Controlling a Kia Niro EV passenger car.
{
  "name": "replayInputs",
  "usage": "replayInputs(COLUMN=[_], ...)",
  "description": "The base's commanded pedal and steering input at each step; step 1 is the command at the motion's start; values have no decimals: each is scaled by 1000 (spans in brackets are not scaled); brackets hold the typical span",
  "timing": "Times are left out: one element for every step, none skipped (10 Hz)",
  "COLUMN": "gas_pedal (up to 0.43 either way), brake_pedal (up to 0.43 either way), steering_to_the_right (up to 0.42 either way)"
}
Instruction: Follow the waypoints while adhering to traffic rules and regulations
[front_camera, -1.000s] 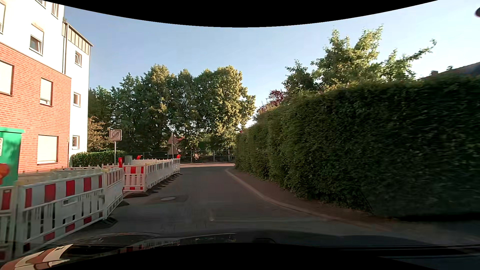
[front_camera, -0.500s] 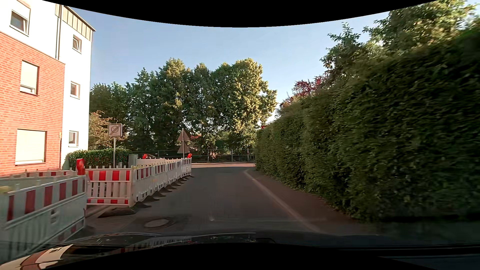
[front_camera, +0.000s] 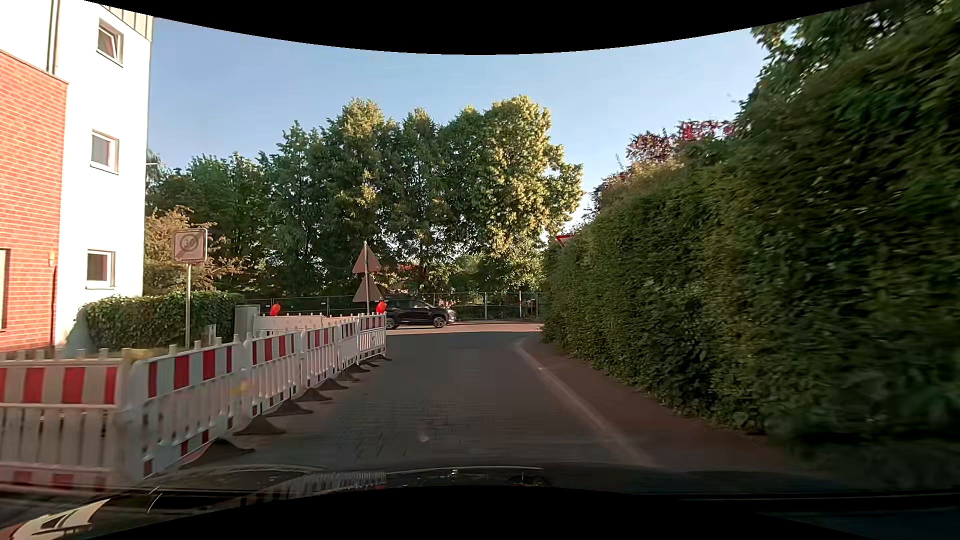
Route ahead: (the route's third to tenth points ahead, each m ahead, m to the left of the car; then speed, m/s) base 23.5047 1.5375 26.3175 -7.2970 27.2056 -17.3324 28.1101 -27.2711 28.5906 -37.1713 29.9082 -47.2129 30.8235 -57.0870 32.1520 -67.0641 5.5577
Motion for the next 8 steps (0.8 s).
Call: replayInputs(gas_pedal=[98, 87, 87, 87, 79, 79, 79, 79], brake_pedal=[0, 0, 0, 0, 0, 0, 0, 0], steering_to_the_right=[-58, -44, -31, -22, -15, -10, -4, 1])
